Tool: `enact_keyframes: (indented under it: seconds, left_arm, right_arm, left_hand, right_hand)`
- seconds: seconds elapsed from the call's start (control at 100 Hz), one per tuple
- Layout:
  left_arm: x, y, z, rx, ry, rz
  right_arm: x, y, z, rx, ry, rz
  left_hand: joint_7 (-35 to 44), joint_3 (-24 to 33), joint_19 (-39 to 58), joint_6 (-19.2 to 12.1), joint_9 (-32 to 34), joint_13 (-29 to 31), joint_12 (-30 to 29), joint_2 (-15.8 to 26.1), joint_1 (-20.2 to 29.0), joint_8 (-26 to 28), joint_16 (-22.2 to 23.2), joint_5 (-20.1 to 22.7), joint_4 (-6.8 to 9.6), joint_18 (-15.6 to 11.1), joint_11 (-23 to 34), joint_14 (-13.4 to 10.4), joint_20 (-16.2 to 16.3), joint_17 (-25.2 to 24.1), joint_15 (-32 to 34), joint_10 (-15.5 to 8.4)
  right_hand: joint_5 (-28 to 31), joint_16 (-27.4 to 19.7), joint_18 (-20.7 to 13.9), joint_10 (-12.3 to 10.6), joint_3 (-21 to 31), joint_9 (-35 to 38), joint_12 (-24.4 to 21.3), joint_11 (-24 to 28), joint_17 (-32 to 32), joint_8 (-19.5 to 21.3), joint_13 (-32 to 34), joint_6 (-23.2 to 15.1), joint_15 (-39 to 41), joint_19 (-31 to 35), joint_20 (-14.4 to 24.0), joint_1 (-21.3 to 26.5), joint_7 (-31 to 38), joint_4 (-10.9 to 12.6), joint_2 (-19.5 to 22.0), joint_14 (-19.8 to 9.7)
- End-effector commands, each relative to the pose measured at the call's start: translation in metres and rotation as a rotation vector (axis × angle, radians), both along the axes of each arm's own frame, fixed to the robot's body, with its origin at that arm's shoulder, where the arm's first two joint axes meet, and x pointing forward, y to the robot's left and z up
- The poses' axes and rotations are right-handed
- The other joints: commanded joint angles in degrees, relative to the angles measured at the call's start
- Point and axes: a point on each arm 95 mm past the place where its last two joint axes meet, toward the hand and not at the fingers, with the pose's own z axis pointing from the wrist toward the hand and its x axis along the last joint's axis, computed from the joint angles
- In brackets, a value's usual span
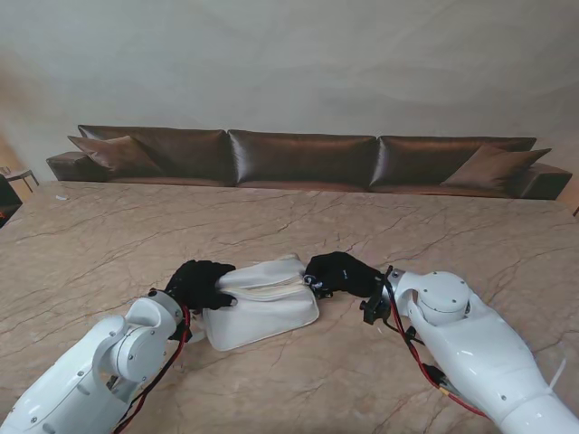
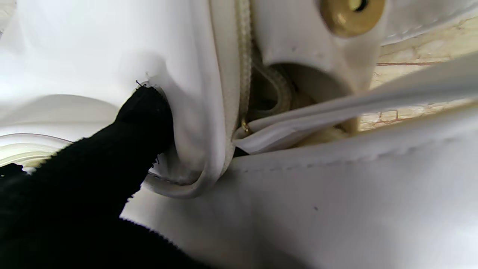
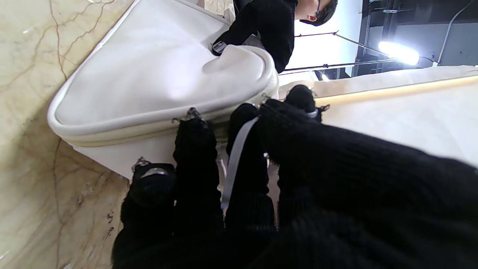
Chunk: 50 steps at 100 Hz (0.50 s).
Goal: Pack the cosmetics bag
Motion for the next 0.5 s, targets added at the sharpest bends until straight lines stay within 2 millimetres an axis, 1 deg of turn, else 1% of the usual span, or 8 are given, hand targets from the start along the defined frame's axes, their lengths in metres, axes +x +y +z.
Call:
enact_keyframes:
  seconds: [0.0,0.11,0.24,0.49]
  left_arm:
    - [-0.007,-0.002,-0.009,0.019,0.030,-0.018]
    - [-0.007,-0.004,-0.008,0.034,0.026,-0.030]
    - [-0.008,-0.007,-0.006,0.059,0.026,-0.049]
    - [-0.011,-0.018,-0.006,0.095,0.035,-0.094]
  right_arm:
    - [0.002,0.004,0.011,0.004,-0.024,0.005]
    - [0.004,0.006,0.016,-0.010,-0.039,0.008]
    - [0.007,0.007,0.024,-0.036,-0.056,0.023]
    - [0.010,0.009,0.041,-0.078,-0.089,0.047]
  left_hand:
    - [15.9,10.1,2.1,-8.1,7.0,7.7,2.5,13.8,19.3,6.2,3.0,8.8,13.09,0.5,7.8,0.0,1.2,-0.1,13.5,-2.8]
    - [15.8,10.6,2.1,-8.2,7.6,8.0,2.7,13.8,19.3,6.6,3.1,9.2,13.53,0.5,7.8,0.2,1.2,0.0,14.0,-2.6]
    - [15.6,10.8,2.2,-8.2,7.8,8.2,3.0,13.7,19.1,6.8,3.1,9.3,13.69,0.8,7.7,0.0,1.3,0.1,14.3,-2.7]
    - [15.2,11.1,2.5,-8.4,8.2,8.5,3.4,13.7,18.9,7.2,3.1,9.7,14.00,0.8,7.6,-0.1,1.3,0.3,14.6,-2.7]
  right_hand:
    - [2.0,0.8,-1.1,-1.3,-0.1,0.5,0.8,-0.7,0.4,1.6,0.3,-6.6,0.4,0.6,1.6,0.8,3.4,-0.3,1.5,-1.0]
    - [1.9,0.8,-1.1,-1.3,-0.1,0.5,0.8,-0.7,0.4,1.5,0.4,-6.7,0.4,0.6,1.6,0.7,3.4,-0.4,1.5,-1.0]
    - [1.9,0.8,-1.1,-1.3,-0.1,0.5,0.8,-0.7,0.4,1.4,0.4,-6.6,0.5,0.6,1.6,0.8,3.5,-0.4,1.6,-1.0]
    - [2.0,0.8,-1.1,-1.2,-0.1,0.6,0.8,-0.7,0.5,1.2,0.5,-6.4,0.6,0.7,1.7,0.8,3.6,-0.4,1.5,-0.8]
